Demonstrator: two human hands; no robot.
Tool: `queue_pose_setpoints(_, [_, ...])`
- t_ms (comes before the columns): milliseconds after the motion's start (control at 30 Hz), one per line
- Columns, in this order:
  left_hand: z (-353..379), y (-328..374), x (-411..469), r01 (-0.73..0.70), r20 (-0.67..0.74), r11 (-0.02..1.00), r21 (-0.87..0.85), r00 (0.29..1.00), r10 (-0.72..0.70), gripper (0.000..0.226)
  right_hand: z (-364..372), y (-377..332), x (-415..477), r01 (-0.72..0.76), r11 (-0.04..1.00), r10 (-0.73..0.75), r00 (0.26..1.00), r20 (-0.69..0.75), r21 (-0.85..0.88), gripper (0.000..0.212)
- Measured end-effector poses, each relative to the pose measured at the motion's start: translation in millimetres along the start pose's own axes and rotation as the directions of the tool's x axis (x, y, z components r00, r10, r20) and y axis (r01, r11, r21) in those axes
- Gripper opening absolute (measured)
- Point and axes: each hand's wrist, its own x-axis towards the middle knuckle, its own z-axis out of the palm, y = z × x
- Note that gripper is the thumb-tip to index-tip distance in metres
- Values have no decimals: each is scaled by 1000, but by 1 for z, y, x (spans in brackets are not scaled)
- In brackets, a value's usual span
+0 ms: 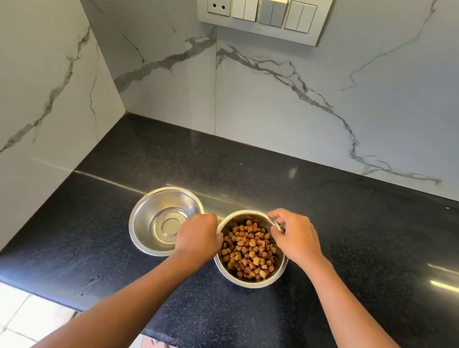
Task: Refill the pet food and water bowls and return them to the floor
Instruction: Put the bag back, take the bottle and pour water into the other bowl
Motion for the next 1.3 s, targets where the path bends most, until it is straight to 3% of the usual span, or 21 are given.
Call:
queue_pose_setpoints(200, [-5, -6, -10, 10, 64, 1000, 8, 998, -11, 16, 3, -12, 11, 66, 998, -67, 997, 42, 19, 35])
queue_pose_setpoints(367, [-19, -11, -12, -1, 39, 1000, 10, 999, 1, 29, -3, -24, 11, 83, 996, -82, 996, 44, -19, 33])
queue_pose_setpoints(700, [-74, -44, -7, -67, -135, 991, -112, 989, 52, 24, -27, -95, -3, 140, 984, -113, 970, -217, 113, 29])
queue_pose_setpoints(867, [-126, -41, 3, -215, -278, 962, -165, 946, 164, 22, -50, -143, -13, 199, 967, -116, 902, -415, 162, 24])
queue_pose_setpoints(1000, [-178, -21, 11, -379, -387, 910, -166, 874, 293, 22, -82, -181, -31, 249, 950, -95, 806, -584, 188, 25])
queue_pose_setpoints(1100, [-223, 6, 7, -529, -476, 832, -169, 783, 401, 19, -119, -208, -50, 304, 930, -56, 671, -739, 206, 26])
queue_pose_setpoints(1300, [-327, 81, -32, -820, -702, 568, -68, 444, 556, 16, -233, -263, -101, 489, 870, -95, 293, -951, 64, 14])
